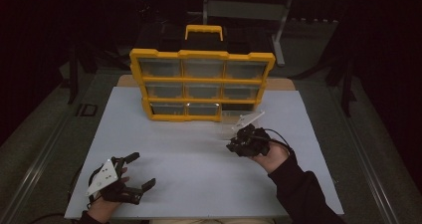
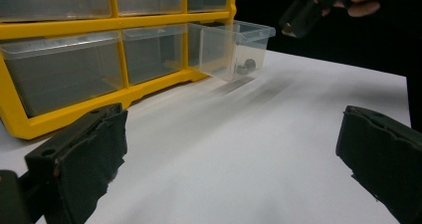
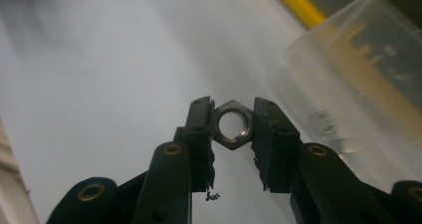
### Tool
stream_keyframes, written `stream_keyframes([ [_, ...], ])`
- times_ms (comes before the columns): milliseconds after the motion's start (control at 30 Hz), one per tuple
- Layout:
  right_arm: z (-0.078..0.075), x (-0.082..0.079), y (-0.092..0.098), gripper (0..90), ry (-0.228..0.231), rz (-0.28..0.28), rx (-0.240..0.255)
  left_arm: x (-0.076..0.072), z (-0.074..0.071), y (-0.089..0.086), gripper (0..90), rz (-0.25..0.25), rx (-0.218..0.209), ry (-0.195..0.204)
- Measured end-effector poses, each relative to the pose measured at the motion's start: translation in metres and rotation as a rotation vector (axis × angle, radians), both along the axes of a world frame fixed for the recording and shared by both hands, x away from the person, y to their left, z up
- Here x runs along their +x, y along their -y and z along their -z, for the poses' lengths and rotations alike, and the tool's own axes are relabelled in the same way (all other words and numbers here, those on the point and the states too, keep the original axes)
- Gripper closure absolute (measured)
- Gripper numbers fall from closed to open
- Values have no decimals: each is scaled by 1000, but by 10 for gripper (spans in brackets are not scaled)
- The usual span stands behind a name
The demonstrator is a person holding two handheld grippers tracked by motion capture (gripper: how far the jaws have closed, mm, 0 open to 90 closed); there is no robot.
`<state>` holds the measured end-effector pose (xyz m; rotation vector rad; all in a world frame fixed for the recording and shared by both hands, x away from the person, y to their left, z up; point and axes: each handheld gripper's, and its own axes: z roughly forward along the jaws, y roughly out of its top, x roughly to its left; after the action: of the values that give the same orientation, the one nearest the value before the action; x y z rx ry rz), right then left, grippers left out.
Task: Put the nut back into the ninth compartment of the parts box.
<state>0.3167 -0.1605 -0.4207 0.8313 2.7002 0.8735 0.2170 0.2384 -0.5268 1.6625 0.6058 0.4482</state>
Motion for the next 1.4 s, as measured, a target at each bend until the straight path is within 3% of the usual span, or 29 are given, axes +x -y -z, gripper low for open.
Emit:
stream_keyframes([
  [300,-19,25,11,704,45,82,23,0,0,0,0,-1,1,2],
  [533,-20,46,18,704,49,143,33,0,0,0,0,0,4,3],
  [833,-14,68,23,704,7,201,29,0,0,0,0,0,4,4],
  [1067,0,83,24,703,-61,242,29,0,0,0,0,0,3,3],
  [1400,19,96,21,703,-107,289,22,1,0,0,0,0,3,1],
])
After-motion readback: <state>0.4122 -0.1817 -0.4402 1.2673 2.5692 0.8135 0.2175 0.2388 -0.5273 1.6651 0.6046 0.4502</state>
